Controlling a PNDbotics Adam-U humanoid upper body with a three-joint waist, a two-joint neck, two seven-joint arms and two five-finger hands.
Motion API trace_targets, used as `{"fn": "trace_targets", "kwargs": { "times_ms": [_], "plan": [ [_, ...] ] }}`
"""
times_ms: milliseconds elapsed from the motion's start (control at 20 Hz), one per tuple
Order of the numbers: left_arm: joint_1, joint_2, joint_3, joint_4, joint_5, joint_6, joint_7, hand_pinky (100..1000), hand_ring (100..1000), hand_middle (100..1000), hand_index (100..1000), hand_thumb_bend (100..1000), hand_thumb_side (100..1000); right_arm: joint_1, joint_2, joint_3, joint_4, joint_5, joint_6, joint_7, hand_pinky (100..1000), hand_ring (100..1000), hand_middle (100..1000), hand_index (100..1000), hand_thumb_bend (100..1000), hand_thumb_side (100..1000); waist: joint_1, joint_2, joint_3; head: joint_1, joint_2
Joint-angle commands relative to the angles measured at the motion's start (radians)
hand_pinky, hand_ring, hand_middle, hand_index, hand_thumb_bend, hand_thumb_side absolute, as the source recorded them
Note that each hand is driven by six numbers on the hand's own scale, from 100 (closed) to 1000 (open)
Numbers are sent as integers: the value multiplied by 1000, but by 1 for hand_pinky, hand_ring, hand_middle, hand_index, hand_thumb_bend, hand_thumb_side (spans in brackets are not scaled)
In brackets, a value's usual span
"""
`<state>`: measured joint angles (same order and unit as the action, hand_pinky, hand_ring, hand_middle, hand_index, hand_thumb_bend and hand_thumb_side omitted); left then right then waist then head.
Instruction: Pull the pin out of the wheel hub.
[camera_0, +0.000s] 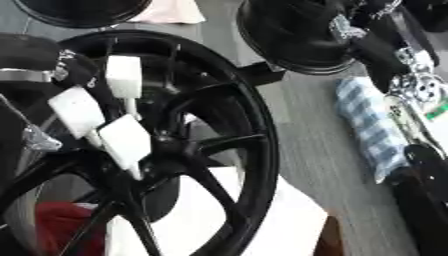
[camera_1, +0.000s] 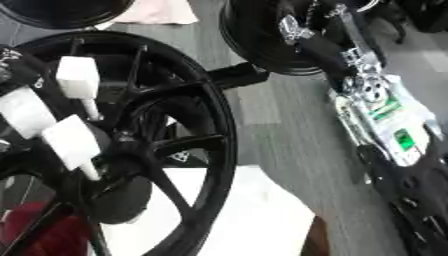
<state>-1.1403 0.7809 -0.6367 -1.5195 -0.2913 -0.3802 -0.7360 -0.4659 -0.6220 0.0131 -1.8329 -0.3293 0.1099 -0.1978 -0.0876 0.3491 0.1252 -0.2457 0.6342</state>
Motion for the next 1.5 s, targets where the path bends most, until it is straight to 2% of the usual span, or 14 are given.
{"fn": "trace_targets", "kwargs": {
  "times_ms": [50,700,1200,1500],
  "plan": [
    [-22,43,11,-15,-13,-176,-171,874,785,760,840,366,217,-7,-31,-6,-5,0,-3,-2,723,666,562,631,158,251,8,-21,3,-5,-2],
    [-16,80,9,-10,-49,-188,-171,880,809,805,864,396,253,-2,-42,-7,-5,13,-7,-9,722,663,561,630,169,244,32,-28,12,-10,-10],
    [-25,77,13,-15,-24,-174,-171,878,802,785,855,371,251,-1,-41,-8,-5,17,-7,-11,722,663,562,629,170,244,38,-28,9,-11,-13],
    [-31,80,10,-16,-17,-158,-171,868,780,741,852,339,293,0,-43,-9,-3,22,-7,-13,721,663,562,629,175,240,42,-28,13,-11,-9]
  ]
}}
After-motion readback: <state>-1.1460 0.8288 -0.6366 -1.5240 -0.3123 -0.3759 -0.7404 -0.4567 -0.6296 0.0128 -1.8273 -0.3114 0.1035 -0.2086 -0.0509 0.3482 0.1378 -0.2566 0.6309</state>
